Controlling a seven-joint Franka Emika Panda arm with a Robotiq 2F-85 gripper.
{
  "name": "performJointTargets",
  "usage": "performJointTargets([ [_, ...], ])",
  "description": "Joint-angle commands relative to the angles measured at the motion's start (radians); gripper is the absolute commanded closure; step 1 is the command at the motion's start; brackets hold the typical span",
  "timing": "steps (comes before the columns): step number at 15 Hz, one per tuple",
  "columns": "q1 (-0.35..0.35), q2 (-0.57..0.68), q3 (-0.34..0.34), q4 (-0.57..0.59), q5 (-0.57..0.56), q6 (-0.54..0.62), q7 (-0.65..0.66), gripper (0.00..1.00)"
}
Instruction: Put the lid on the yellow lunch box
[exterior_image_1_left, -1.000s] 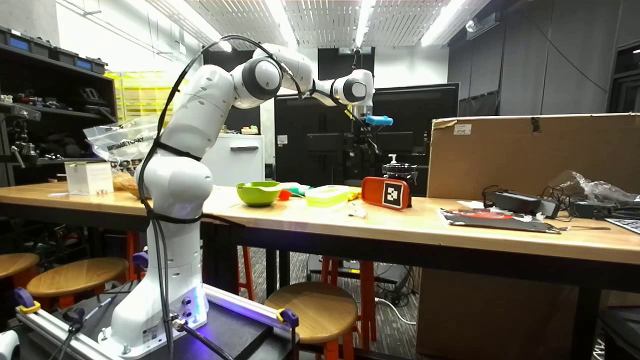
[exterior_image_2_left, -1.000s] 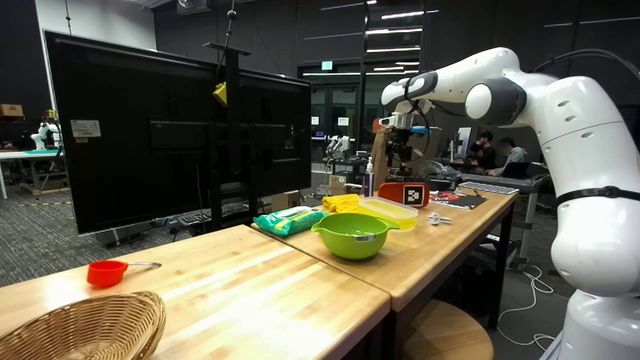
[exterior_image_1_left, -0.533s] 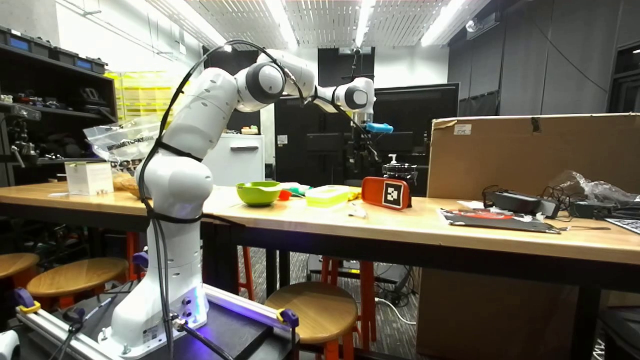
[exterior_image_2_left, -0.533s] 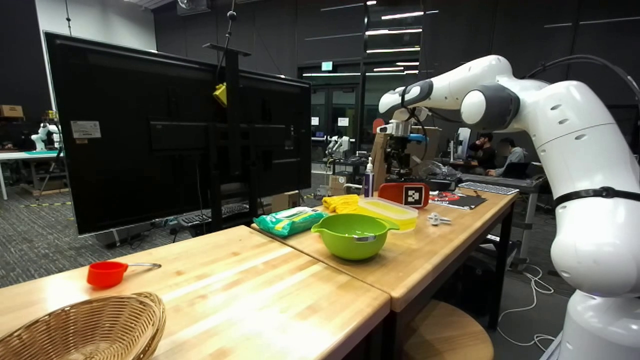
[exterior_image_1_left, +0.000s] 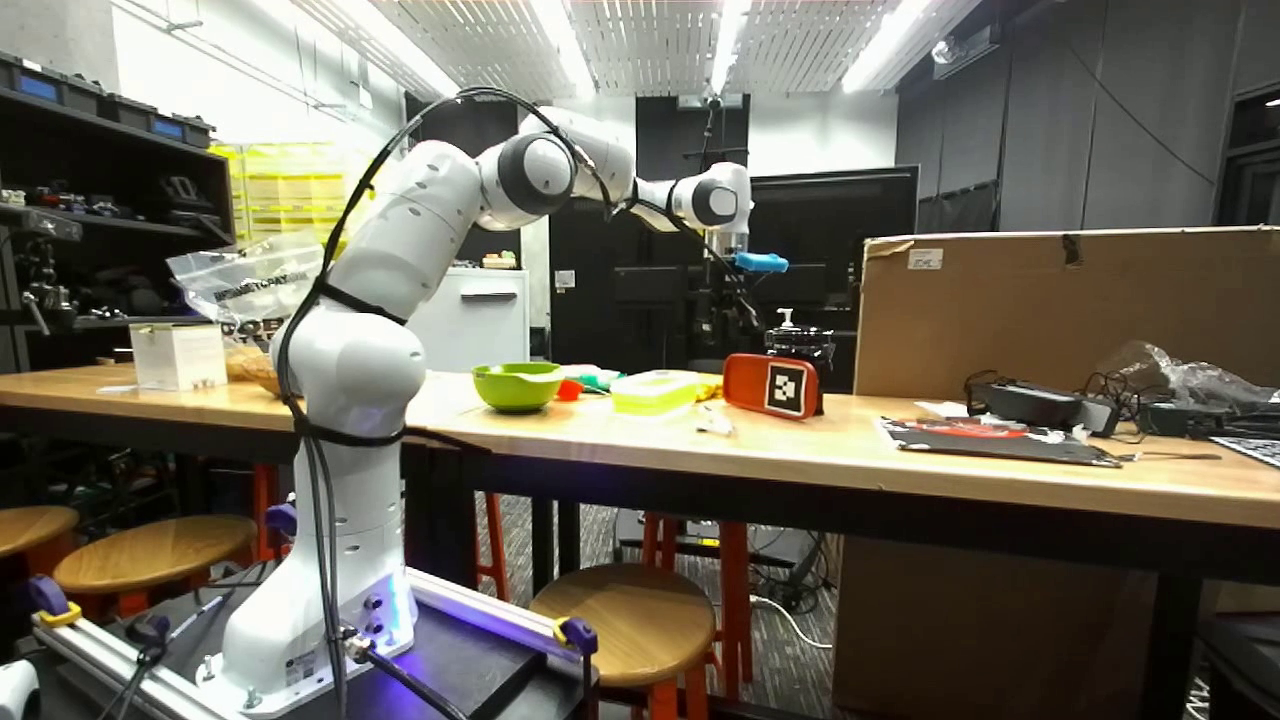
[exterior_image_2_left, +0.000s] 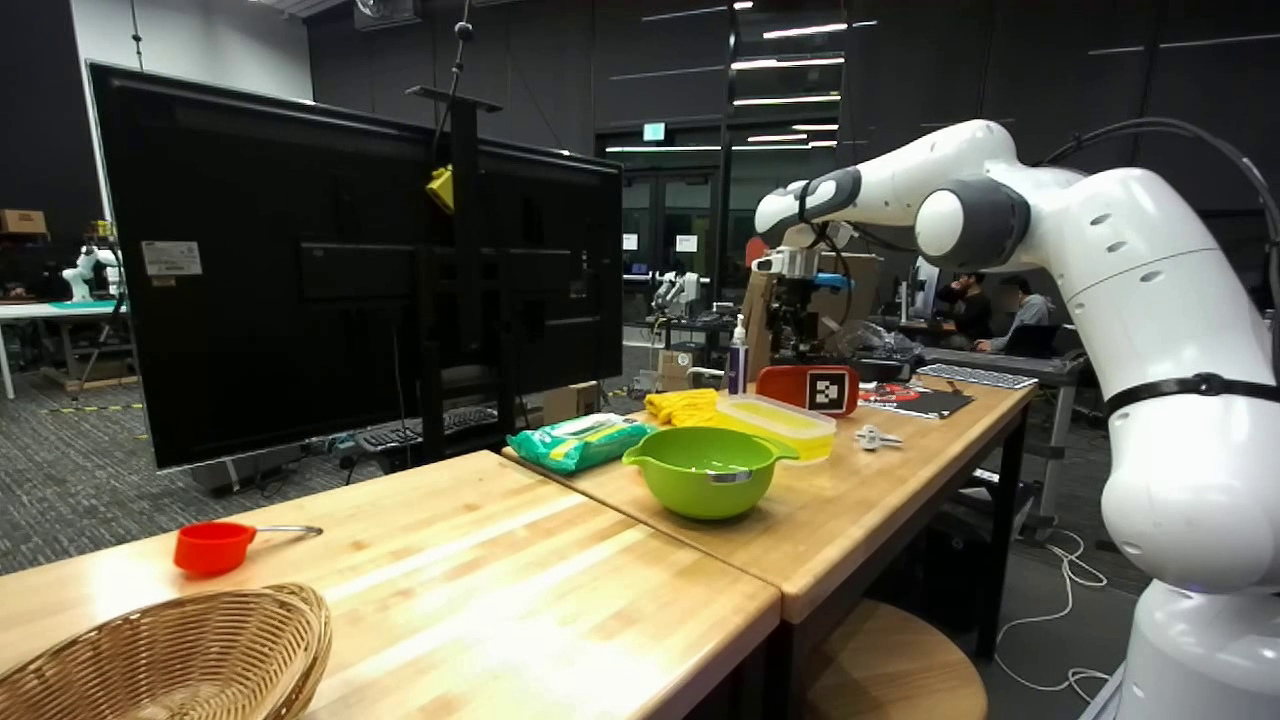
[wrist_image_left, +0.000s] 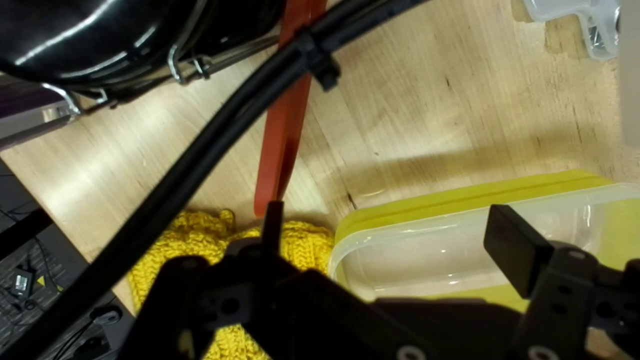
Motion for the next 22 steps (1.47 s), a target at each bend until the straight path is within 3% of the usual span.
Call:
performJointTargets([
  [1,-0.049,0.051,0.054,0.077,-0.003,-0.018,-0.011,0.00],
  [4,-0.069,0.083,0.082,0.110,0.002,-0.024,-0.016,0.00],
  [22,-0.084,0.177,0.070,0.195,0.028,-0.032,-0.030,0.00],
])
